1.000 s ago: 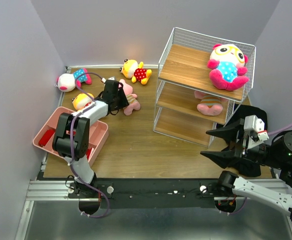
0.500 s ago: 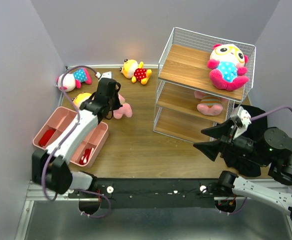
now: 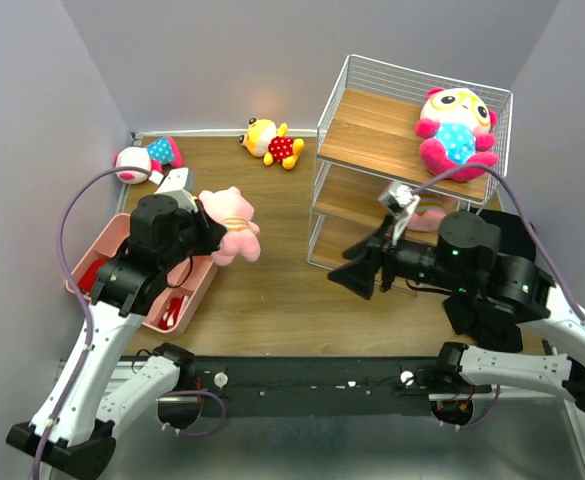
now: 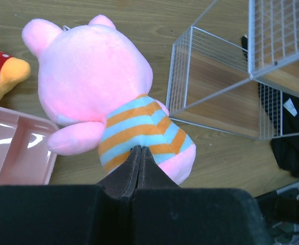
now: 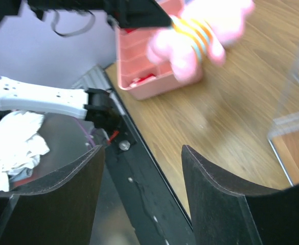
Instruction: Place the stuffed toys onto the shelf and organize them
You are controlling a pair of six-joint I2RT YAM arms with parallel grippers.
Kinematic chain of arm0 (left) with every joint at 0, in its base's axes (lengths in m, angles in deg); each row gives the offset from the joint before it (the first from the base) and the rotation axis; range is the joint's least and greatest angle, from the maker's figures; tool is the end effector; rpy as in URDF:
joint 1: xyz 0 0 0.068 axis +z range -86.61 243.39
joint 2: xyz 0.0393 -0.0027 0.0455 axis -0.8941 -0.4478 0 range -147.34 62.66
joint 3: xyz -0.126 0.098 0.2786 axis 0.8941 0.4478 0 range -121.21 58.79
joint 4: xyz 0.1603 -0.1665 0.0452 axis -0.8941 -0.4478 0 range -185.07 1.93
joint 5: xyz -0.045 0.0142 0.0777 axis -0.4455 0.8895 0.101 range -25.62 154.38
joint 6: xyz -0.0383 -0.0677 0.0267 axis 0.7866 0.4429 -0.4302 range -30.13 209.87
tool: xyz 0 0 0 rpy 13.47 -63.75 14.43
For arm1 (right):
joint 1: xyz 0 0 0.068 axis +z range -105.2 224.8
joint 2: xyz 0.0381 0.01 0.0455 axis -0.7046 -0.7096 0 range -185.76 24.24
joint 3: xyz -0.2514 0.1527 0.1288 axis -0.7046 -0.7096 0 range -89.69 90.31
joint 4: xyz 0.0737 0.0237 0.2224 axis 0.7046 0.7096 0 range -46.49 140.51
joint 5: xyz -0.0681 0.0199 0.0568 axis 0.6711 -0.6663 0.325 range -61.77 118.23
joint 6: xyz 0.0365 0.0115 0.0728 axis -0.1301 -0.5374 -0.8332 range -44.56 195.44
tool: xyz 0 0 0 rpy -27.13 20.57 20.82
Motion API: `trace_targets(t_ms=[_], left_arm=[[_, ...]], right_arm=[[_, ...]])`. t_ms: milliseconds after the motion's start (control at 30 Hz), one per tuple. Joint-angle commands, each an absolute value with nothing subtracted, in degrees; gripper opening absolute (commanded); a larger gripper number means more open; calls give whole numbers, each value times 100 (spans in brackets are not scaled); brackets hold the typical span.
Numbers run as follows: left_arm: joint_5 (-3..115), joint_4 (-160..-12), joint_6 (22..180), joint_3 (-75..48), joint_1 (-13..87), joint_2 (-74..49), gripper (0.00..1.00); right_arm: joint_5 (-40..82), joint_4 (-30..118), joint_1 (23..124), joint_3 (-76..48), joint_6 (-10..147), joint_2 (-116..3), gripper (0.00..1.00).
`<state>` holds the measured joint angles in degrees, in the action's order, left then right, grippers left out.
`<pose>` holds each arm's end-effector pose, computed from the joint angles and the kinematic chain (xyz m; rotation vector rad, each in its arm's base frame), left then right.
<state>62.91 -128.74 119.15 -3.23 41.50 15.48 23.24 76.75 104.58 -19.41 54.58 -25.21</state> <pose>0.1222 -0.0510 0.3938 -0.1167 2.0688 -0.5850 0.0648 0.1238 0.4539 -0.7033 1.7886 1.0629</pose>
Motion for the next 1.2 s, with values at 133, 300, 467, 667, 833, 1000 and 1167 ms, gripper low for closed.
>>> trace_targets(t_ms=[133, 300, 467, 667, 833, 1000, 1167], left_arm=[[5113, -13298, 11519, -344, 4116, 2345, 0], [4812, -13473, 11325, -423, 4107, 2407, 0], [4742, -13650, 11308, -625, 4116, 2399, 0], [4584, -13650, 11386, -660, 4116, 2425, 0], [4338, -13624, 11527, -721, 4107, 2451, 0], [4250, -13562, 11729, -792, 4107, 2469, 0], [4380, -13421, 12177, -994, 4107, 2451, 62]], right_arm=[[3939, 8315, 11730, 223, 6960, -4755, 76], [4396, 8184, 12037, 356, 8158, -5477, 79], [4834, 8070, 12494, 426, 9169, -6022, 82], [5539, 7780, 12697, 497, 9618, -6593, 84], [5617, 7437, 12697, 392, 9706, -6804, 82], [5785, 6884, 12697, 225, 9584, -6823, 27], [5864, 6558, 12697, -178, 8618, -6498, 1]])
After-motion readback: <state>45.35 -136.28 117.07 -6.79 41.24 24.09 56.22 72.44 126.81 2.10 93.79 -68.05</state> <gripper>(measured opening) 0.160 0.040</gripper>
